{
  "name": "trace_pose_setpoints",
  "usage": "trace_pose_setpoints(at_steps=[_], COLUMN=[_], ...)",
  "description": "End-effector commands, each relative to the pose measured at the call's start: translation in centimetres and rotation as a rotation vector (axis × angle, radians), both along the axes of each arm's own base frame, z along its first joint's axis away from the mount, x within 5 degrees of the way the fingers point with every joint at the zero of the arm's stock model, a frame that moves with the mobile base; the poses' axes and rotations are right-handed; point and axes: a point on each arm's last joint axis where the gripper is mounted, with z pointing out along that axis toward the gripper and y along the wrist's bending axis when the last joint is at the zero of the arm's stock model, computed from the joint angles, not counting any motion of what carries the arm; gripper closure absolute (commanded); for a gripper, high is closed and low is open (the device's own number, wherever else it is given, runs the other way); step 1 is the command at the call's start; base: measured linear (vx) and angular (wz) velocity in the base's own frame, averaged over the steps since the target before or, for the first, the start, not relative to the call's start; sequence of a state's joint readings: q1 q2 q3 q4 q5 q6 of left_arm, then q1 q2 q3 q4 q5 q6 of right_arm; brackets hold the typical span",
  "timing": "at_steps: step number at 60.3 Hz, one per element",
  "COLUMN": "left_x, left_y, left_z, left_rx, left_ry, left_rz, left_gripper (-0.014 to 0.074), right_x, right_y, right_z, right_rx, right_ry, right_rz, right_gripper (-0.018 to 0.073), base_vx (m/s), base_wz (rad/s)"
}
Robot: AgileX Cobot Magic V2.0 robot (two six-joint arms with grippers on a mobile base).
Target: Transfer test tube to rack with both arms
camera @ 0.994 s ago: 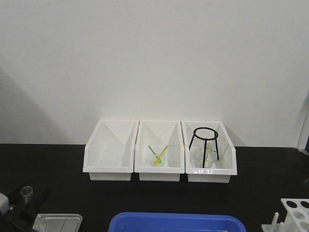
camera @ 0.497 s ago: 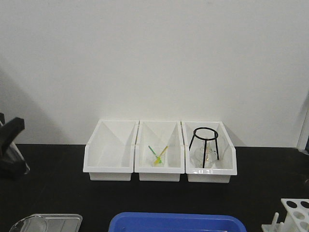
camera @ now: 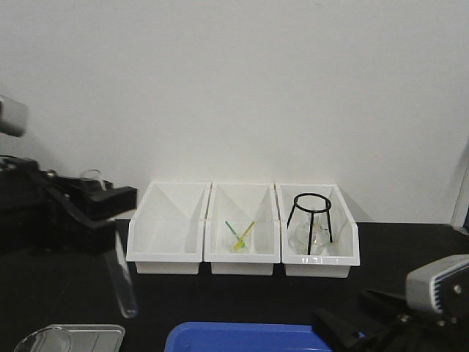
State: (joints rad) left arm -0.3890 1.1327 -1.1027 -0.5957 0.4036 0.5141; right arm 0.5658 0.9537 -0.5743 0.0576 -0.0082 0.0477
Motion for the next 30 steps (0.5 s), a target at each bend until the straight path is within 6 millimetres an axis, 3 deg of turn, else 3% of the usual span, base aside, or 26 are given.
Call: trace_pose_setpoints(at_steps=[1,13,30], left_x=[0.1,1.1,1.4], left_y=[-1.4,-5.1,-9.2], left_z=[1.6,-0.3,-2.5], left_rx=[-0.110,-0.163,-0.167], left_ry=[-0.071,-0.012,0.032], left_rz=[-0.055,-0.225,-0.356], left_gripper=[0.0603,0.0603,0.0603], right_x=[-0.1,-0.3,-0.3], right_y=[1.7,3.7,3.9], right_z=[2.3,1.8,1.7], right_rx=[0.109,0.129,0.123], right_ry=[-0.130,-0.140,-0.140], right_rz=[0.059,0.132,0.141], right_gripper=[0.0089,0.0089,0.0089], base_vx=[0.00,0.00,0.00], base_wz=[0.00,0.00,0.00])
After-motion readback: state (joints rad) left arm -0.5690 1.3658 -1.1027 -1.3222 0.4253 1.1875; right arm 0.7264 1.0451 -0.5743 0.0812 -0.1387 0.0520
